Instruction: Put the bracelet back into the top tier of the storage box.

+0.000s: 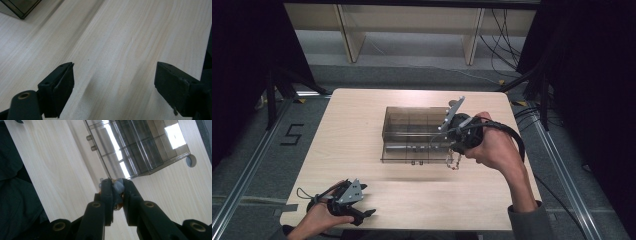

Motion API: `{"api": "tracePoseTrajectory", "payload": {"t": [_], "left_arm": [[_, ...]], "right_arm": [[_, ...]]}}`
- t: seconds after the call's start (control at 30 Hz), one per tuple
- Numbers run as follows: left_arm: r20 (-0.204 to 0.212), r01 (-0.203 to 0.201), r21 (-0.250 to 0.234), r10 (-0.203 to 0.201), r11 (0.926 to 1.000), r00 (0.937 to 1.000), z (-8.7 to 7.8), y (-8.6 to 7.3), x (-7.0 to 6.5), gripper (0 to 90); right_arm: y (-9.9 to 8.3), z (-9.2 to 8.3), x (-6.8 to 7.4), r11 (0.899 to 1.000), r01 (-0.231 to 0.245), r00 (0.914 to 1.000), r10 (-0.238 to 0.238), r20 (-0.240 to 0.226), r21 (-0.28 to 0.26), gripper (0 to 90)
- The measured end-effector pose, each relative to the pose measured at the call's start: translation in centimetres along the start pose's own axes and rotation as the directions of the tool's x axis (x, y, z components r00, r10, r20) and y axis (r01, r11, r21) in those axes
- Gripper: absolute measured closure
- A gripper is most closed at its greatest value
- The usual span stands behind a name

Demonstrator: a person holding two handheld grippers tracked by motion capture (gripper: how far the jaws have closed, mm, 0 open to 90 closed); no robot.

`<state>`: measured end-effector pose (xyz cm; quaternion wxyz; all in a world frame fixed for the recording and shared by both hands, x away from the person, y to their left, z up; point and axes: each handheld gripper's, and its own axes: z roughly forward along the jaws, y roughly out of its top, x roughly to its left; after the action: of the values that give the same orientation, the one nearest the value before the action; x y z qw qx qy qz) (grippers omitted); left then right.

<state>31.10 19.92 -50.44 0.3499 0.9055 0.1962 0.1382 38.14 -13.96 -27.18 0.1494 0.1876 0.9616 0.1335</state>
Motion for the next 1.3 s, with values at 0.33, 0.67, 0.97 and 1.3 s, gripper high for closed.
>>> {"api": "tracePoseTrajectory", "payload": {"t": [0.33,0.67,0.97,1.3], "left_arm": [[0.0,-0.003,-0.001,0.003,1.0,1.0,0.0,0.0,0.0,16.2],[-0.006,-0.01,0.003,0.01,0.9999,0.9999,-0.1,0.0,0.0,16.2],[-0.001,-0.012,0.009,0.012,0.9999,0.9999,-0.1,0.0,0.1,16.3],[-0.002,-0.01,0.007,0.01,0.9999,0.9999,-0.1,0.0,0.1,16.2]], "right_arm": [[0.8,-0.8,-0.5,1.0,-0.015,0.9999,0.015,-0.005,-0.012,80.7],[2.0,-1.3,-1.2,1.0,-0.021,0.9998,0.02,-0.007,-0.01,80.7],[2.9,-1.1,-1.9,1.0,-0.009,0.9999,0.009,-0.011,-0.005,80.7],[3.6,-0.4,-2.7,1.0,-0.027,0.9992,0.027,-0.03,0.01,80.7]]}}
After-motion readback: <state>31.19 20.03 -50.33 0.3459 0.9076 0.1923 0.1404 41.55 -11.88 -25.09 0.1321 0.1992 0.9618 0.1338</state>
